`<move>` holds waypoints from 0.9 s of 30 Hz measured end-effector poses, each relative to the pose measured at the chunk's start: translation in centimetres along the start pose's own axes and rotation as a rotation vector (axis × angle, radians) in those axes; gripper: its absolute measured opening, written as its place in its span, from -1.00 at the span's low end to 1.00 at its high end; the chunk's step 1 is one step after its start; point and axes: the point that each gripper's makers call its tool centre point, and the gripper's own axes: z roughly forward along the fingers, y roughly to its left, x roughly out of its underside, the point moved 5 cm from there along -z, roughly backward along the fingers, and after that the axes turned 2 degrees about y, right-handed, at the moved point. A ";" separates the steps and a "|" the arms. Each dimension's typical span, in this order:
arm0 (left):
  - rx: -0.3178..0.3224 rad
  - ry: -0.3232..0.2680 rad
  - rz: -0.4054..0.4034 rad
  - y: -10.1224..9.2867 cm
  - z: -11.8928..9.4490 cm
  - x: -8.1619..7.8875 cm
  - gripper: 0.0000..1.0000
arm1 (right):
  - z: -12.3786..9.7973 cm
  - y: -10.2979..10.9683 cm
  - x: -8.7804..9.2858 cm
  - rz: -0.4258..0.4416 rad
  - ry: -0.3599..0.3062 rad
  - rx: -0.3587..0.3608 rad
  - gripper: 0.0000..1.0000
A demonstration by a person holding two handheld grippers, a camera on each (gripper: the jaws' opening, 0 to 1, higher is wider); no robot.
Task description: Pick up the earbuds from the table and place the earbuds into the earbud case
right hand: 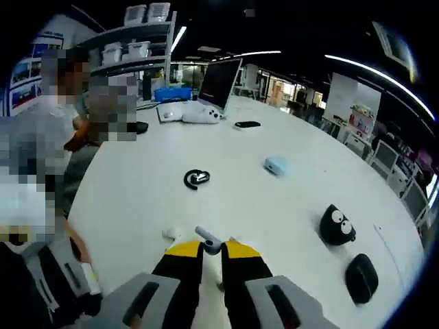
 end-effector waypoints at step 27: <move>-0.046 0.015 0.007 -0.1 0.1 -0.5 -0.60 | -11.6 2.8 7.0 -0.179 0.050 0.211 -0.79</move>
